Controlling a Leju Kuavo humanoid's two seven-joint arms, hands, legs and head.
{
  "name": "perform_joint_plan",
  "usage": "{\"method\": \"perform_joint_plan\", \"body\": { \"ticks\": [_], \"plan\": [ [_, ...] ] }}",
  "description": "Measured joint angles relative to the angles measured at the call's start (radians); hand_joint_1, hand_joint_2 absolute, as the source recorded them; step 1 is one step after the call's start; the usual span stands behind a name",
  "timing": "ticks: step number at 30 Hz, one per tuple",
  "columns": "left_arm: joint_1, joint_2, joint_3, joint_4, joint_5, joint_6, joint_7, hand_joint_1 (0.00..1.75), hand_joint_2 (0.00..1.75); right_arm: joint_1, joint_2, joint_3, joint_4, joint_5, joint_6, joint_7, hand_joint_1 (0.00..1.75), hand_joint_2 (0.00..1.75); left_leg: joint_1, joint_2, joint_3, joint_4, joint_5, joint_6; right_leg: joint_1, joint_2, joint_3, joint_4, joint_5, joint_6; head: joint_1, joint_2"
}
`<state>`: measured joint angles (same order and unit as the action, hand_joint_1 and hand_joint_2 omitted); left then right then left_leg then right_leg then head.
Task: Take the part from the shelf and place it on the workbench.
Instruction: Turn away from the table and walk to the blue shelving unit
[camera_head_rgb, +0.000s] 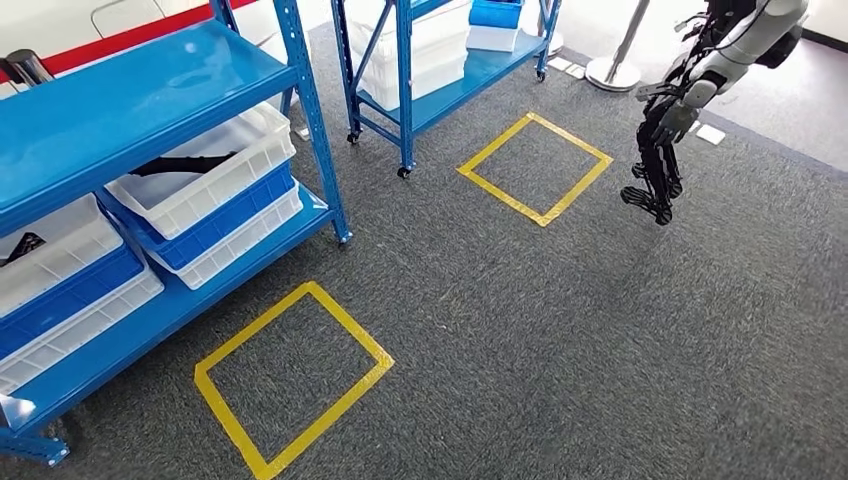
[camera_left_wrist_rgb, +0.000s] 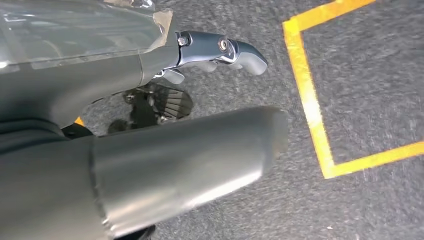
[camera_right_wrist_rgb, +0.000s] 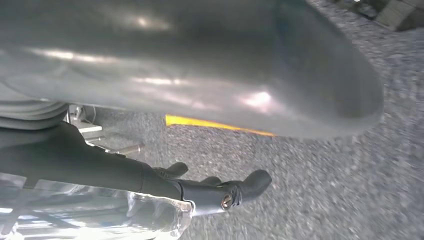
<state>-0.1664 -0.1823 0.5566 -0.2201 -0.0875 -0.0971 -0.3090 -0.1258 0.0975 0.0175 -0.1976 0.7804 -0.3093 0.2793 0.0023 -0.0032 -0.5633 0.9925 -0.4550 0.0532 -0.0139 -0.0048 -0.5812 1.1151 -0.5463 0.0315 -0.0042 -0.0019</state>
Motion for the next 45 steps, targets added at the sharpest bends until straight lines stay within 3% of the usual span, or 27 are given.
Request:
{"method": "perform_joint_plan", "body": {
  "ticks": [2,3,4,6,8,10,13,15,17,18,19,20,21,22,24,26,29,30,32,34,35,36,38,40,43,45],
  "plan": [
    [-0.002,-0.001,0.000,0.000,0.000,0.000,0.000,0.00,0.00,0.000,-0.001,0.000,0.000,0.000,0.003,0.001,0.00,0.00,-0.001,-0.002,0.007,-0.002,-0.005,0.005,0.001,0.002,-0.081,0.134,-0.043,-0.005,0.002,0.000],
    [-0.001,-0.001,0.000,0.000,0.000,0.000,0.000,0.00,0.00,0.001,-0.002,0.000,0.000,-0.001,0.004,0.002,0.00,0.00,-0.001,-0.004,0.010,-0.002,-0.009,0.005,0.001,0.002,-0.115,0.181,-0.050,-0.001,0.002,0.000],
    [0.000,-0.002,0.000,0.000,0.000,0.000,0.000,0.00,0.00,0.002,-0.002,0.000,0.000,-0.001,0.004,0.002,0.00,0.00,-0.001,-0.006,0.014,-0.001,-0.013,0.004,0.001,0.002,-0.131,0.192,-0.042,0.006,0.002,0.000],
    [0.002,-0.003,0.000,0.000,0.000,0.000,0.000,0.00,0.00,0.003,-0.004,0.000,0.000,-0.002,0.005,0.003,0.00,0.00,-0.001,-0.011,0.028,-0.001,-0.023,0.000,0.000,0.002,-0.102,0.096,0.022,0.025,0.003,0.000],
    [0.001,-0.003,0.000,0.000,0.000,0.000,0.000,0.00,0.00,0.001,-0.006,0.000,0.000,-0.003,0.005,0.003,0.00,0.00,-0.005,-0.015,0.040,0.002,-0.039,-0.010,-0.003,0.003,-0.042,-0.045,0.087,0.030,0.004,0.000],
    [0.000,-0.004,0.000,0.000,0.000,-0.001,0.000,0.00,0.00,-0.001,-0.005,0.000,0.000,-0.004,0.005,0.002,0.00,0.00,-0.009,-0.016,0.045,0.005,-0.052,-0.020,-0.003,0.004,-0.015,-0.100,0.106,0.014,0.002,0.000],
    [-0.002,-0.003,0.000,-0.001,-0.001,-0.001,0.000,0.00,0.00,-0.001,-0.005,-0.001,0.000,-0.006,0.005,-0.001,0.00,0.00,-0.004,-0.014,0.045,0.014,-0.066,-0.033,-0.005,0.005,-0.008,-0.103,0.101,-0.012,0.000,0.000],
    [-0.003,-0.002,0.000,-0.002,-0.001,-0.001,0.000,0.00,0.00,-0.001,-0.005,-0.002,0.000,-0.006,0.005,-0.002,0.00,0.00,0.001,-0.008,0.014,0.084,-0.105,-0.045,-0.010,0.005,0.000,-0.105,0.096,-0.025,-0.001,0.000],
    [-0.002,-0.003,0.000,-0.002,-0.001,-0.002,0.000,0.00,0.00,-0.001,-0.004,-0.003,0.000,-0.005,0.004,-0.004,0.00,0.00,0.004,-0.004,-0.063,0.220,-0.161,-0.054,-0.008,0.004,0.007,-0.105,0.088,-0.035,-0.002,0.000],
    [-0.001,-0.003,0.000,-0.002,-0.001,-0.002,0.000,0.00,0.00,0.000,-0.004,-0.003,0.000,-0.005,0.004,-0.004,0.00,0.00,0.006,-0.004,-0.102,0.278,-0.175,-0.056,-0.008,0.004,0.011,-0.105,0.084,-0.037,-0.002,0.000],
    [0.000,-0.002,0.000,-0.002,0.000,-0.003,0.000,0.00,0.00,0.000,-0.004,-0.004,0.000,-0.005,0.004,-0.005,0.00,0.00,0.007,-0.003,-0.126,0.302,-0.167,-0.057,-0.007,0.005,0.015,-0.105,0.080,-0.038,-0.002,0.000],
    [0.000,-0.002,0.000,-0.002,0.000,-0.004,0.000,0.00,0.00,0.001,-0.004,-0.004,0.000,-0.004,0.004,-0.005,0.00,0.00,0.008,-0.003,-0.130,0.285,-0.138,-0.055,-0.007,0.006,0.021,-0.105,0.076,-0.037,-0.002,0.000],
    [0.000,-0.002,0.000,-0.002,0.001,-0.004,0.000,0.00,0.00,0.001,-0.004,-0.004,0.000,-0.003,0.004,-0.005,0.00,0.00,0.008,-0.002,-0.115,0.231,-0.093,-0.052,-0.007,0.007,0.028,-0.105,0.071,-0.035,-0.002,0.000],
    [0.000,-0.001,0.000,-0.002,0.002,-0.005,0.000,0.00,0.00,0.002,-0.004,-0.004,0.000,-0.002,0.004,-0.005,0.00,0.00,0.007,0.000,-0.087,0.157,-0.046,-0.045,-0.007,0.008,0.034,-0.106,0.066,-0.033,-0.002,0.000],
    [-0.001,0.001,0.000,-0.002,0.002,-0.006,-0.001,0.00,0.00,0.000,-0.002,-0.004,0.000,-0.001,0.004,-0.006,0.00,0.00,0.001,0.003,-0.043,0.048,0.002,-0.033,-0.003,0.008,0.043,-0.106,0.056,-0.025,-0.001,0.000],
    [-0.001,0.002,0.000,-0.002,0.002,-0.007,-0.002,0.00,0.00,0.000,0.000,-0.005,0.000,-0.001,0.004,-0.007,0.00,0.00,-0.006,0.002,-0.033,0.025,0.001,-0.025,-0.001,0.007,0.048,-0.109,0.051,-0.014,-0.001,0.000],
    [0.000,0.001,0.000,-0.003,0.003,-0.012,-0.008,0.00,0.00,0.000,0.001,-0.006,0.000,-0.002,0.003,-0.011,0.00,0.00,-0.004,0.000,-0.014,0.002,0.010,-0.010,0.003,0.004,0.043,-0.094,0.038,-0.002,0.000,0.000],
    [0.000,0.001,0.000,-0.003,0.003,-0.015,-0.011,0.00,0.00,-0.001,0.000,-0.007,0.000,-0.002,0.003,-0.013,0.00,0.00,-0.001,0.000,-0.006,-0.007,0.012,-0.005,0.005,0.003,0.024,-0.056,0.021,-0.003,0.001,0.000],
    [-0.001,0.000,0.000,-0.003,0.003,-0.019,-0.014,0.00,0.00,0.001,-0.002,-0.009,0.000,-0.004,0.002,-0.016,0.00,0.00,-0.001,0.001,0.001,-0.012,0.009,0.002,0.003,0.004,-0.050,0.079,-0.029,-0.008,0.003,0.000],
    [0.000,-0.001,0.000,-0.003,0.003,-0.019,-0.015,0.00,0.00,0.005,-0.003,-0.012,0.000,-0.005,0.002,-0.017,0.00,0.00,-0.001,-0.002,0.006,-0.011,0.003,0.003,0.002,0.004,-0.116,0.178,-0.049,-0.001,0.004,0.000],
    [0.002,-0.001,0.000,-0.003,0.003,-0.019,-0.015,0.00,0.00,0.006,-0.004,-0.013,0.000,-0.005,0.002,-0.017,0.00,0.00,-0.001,-0.004,0.009,-0.011,0.000,0.001,0.001,0.004,-0.120,0.172,-0.035,0.008,0.004,0.000],
    [0.003,-0.001,0.000,-0.003,0.003,-0.019,-0.015,0.00,0.00,0.007,-0.005,-0.015,0.000,-0.005,0.002,-0.017,0.00,0.00,-0.001,-0.006,0.015,-0.011,-0.004,-0.001,-0.001,0.004,-0.102,0.122,-0.005,0.018,0.004,0.000],
    [0.004,-0.001,0.000,-0.003,0.002,-0.019,-0.015,0.00,0.00,0.006,-0.006,-0.017,0.000,-0.002,0.002,-0.013,0.00,0.00,-0.002,-0.009,0.025,-0.007,-0.016,-0.011,-0.006,0.005,-0.034,-0.026,0.064,0.033,0.005,0.000],
    [0.003,-0.001,0.000,-0.003,0.000,-0.020,-0.015,0.00,0.00,0.005,-0.005,-0.017,0.000,0.003,0.003,-0.007,0.00,0.00,-0.007,-0.012,0.029,-0.002,-0.028,-0.022,-0.010,0.007,0.004,-0.105,0.095,0.025,0.004,0.000],
    [0.002,0.000,-0.001,-0.003,-0.003,-0.022,-0.014,0.00,0.00,0.007,-0.005,-0.017,0.000,0.009,0.003,0.000,0.00,0.00,-0.003,-0.014,0.029,0.003,-0.036,-0.033,-0.010,0.004,0.008,-0.110,0.094,0.001,0.003,0.000],
    [0.002,0.001,-0.002,-0.003,-0.004,-0.023,-0.014,0.00,0.00,0.007,-0.005,-0.017,0.000,0.010,0.001,0.001,0.00,0.00,0.001,-0.010,0.009,0.052,-0.070,-0.044,-0.014,0.000,0.011,-0.112,0.092,-0.011,0.002,0.000]
  ]
}}
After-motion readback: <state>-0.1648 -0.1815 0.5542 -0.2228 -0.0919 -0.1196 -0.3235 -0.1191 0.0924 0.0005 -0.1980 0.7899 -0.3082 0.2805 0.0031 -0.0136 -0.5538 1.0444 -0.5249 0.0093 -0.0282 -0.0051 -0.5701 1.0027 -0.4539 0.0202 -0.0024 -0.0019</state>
